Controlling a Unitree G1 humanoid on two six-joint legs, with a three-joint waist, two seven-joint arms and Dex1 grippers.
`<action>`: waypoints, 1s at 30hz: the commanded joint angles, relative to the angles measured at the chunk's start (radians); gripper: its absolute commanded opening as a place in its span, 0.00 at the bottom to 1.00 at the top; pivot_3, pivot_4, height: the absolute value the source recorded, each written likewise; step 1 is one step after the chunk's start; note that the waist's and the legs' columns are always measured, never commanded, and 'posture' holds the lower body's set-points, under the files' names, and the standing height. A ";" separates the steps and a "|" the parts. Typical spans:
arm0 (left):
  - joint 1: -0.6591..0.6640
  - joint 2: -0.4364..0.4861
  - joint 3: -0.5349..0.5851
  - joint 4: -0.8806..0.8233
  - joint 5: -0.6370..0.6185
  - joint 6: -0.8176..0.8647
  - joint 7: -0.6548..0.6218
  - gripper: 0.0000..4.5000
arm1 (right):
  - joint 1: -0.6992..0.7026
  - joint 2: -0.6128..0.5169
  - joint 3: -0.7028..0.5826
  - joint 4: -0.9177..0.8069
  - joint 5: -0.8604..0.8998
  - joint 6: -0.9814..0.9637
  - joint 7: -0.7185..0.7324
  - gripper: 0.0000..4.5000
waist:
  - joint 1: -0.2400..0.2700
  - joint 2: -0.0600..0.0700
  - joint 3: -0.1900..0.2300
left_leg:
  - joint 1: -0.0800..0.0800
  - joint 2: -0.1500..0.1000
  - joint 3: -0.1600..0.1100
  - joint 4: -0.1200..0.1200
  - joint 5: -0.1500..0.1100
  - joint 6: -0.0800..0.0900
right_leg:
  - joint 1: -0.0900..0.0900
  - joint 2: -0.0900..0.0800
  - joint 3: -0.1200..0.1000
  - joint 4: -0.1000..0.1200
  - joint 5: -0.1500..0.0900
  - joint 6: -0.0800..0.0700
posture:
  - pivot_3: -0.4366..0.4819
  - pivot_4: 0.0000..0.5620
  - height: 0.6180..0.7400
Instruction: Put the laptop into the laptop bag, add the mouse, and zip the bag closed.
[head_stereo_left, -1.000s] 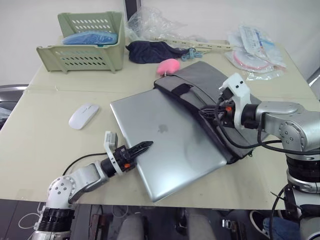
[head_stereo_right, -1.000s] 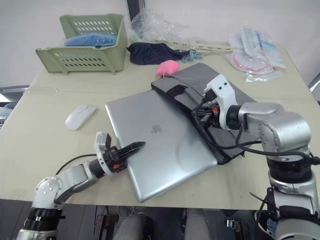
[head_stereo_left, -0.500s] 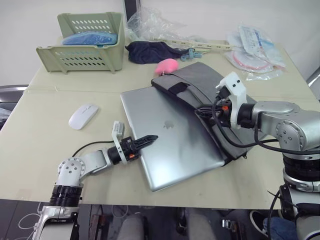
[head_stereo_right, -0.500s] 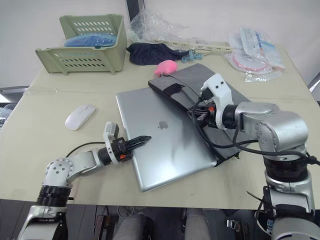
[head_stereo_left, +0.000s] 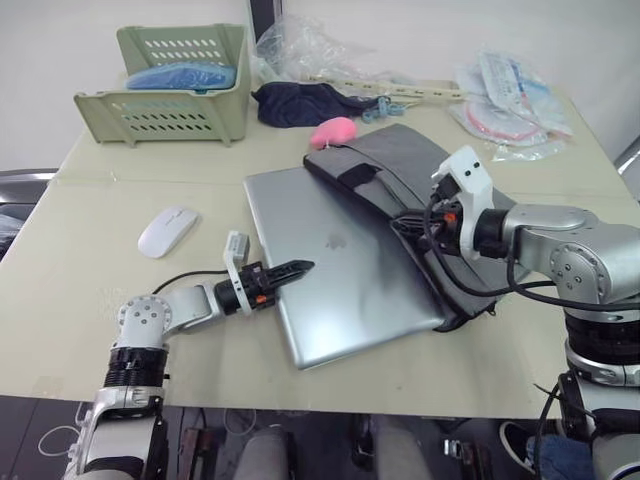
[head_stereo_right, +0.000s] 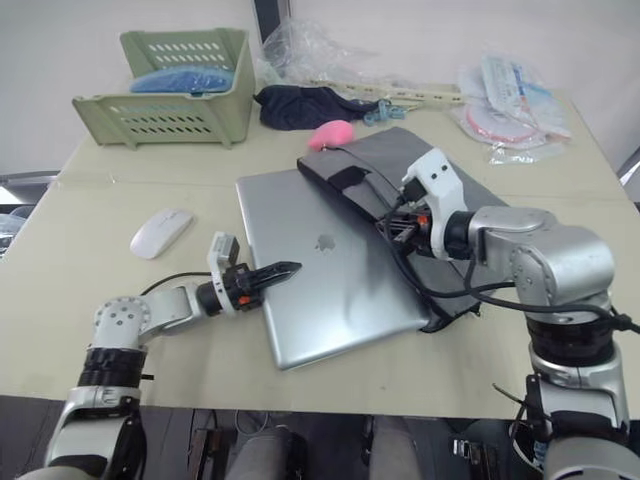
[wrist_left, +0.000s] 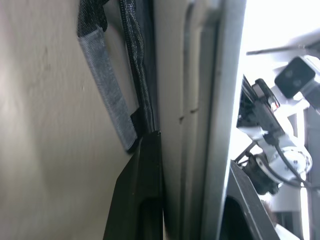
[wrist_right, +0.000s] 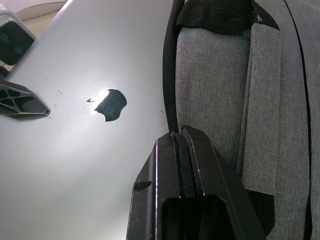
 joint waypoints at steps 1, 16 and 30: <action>-0.022 -0.069 0.056 -0.062 -0.103 -0.028 0.098 0.07 | -0.008 0.003 -0.035 -0.046 0.017 -0.014 -0.017 0.02 | 0.000 0.000 0.000 | 0.000 0.000 0.000 0.000 0.000 0.000 | 0.000 0.000 0.000 0.000 0.000 0.000 | 0.48 0.27 1.00; 0.007 -0.258 0.031 -0.151 -0.146 -0.120 0.422 0.07 | 0.018 0.059 -0.047 -0.118 0.067 0.039 -0.076 0.02 | 0.000 0.000 0.000 | 0.000 0.000 -0.001 0.000 0.000 0.000 | 0.000 0.000 0.000 0.000 0.000 0.000 | 0.48 0.27 1.00; -0.040 -0.447 -0.030 -0.084 0.107 -0.239 0.413 0.07 | 0.031 0.124 -0.071 -0.182 0.110 0.110 -0.129 0.02 | 0.023 -0.001 0.000 | 0.000 -0.001 -0.001 0.001 0.000 0.001 | 0.001 0.000 0.000 -0.001 0.000 0.000 | 0.48 0.27 1.00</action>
